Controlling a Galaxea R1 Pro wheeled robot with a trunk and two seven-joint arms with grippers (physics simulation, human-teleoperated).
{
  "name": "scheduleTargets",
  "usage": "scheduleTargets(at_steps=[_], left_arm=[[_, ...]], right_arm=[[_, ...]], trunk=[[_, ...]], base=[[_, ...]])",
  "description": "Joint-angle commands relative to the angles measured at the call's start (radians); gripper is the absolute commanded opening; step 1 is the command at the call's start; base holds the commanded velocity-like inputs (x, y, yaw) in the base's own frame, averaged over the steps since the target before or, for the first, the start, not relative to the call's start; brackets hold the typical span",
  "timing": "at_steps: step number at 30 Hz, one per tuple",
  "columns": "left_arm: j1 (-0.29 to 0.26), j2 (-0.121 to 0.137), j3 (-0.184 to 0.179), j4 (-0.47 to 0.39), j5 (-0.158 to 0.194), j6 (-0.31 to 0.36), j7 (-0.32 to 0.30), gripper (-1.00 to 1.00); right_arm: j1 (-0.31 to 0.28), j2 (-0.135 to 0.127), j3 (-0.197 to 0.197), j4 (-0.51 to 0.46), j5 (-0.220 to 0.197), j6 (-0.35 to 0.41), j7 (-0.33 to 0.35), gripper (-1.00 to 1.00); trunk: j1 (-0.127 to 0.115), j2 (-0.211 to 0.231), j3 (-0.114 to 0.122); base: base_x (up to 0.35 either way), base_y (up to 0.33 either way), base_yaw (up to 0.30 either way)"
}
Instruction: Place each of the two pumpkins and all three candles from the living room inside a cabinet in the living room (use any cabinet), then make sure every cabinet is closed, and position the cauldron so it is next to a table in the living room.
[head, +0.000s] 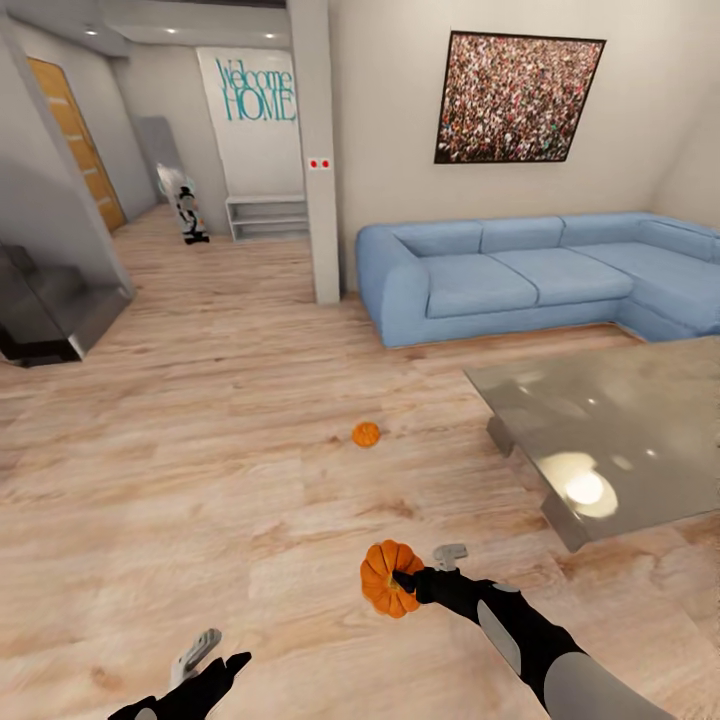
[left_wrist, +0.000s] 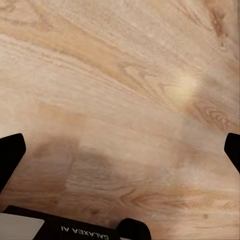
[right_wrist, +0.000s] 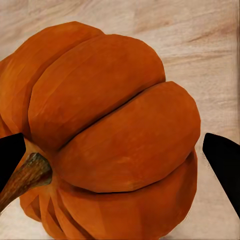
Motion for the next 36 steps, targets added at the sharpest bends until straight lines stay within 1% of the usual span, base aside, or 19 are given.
scheduleTargets(at_steps=[1,18,36], left_arm=[[0.0,0.001,-0.003,0.0,0.009,0.003,0.0,1.0],[0.0,0.001,-0.003,0.0,0.01,0.003,0.0,1.0],[0.0,0.001,-0.003,0.0,0.01,0.003,0.0,1.0]], right_arm=[[-0.001,-0.001,0.004,-0.002,-0.013,0.007,0.0,-1.0],[-0.001,-0.001,0.004,-0.002,-0.014,0.007,0.0,-1.0],[-0.001,-0.001,0.004,-0.002,-0.014,0.007,0.0,-1.0]], trunk=[[0.0,0.0,-0.001],[0.0,0.0,-0.011],[0.0,0.0,-0.011]], base=[[0.276,0.234,-0.255],[0.259,0.248,-0.241],[0.211,0.278,-0.009]])
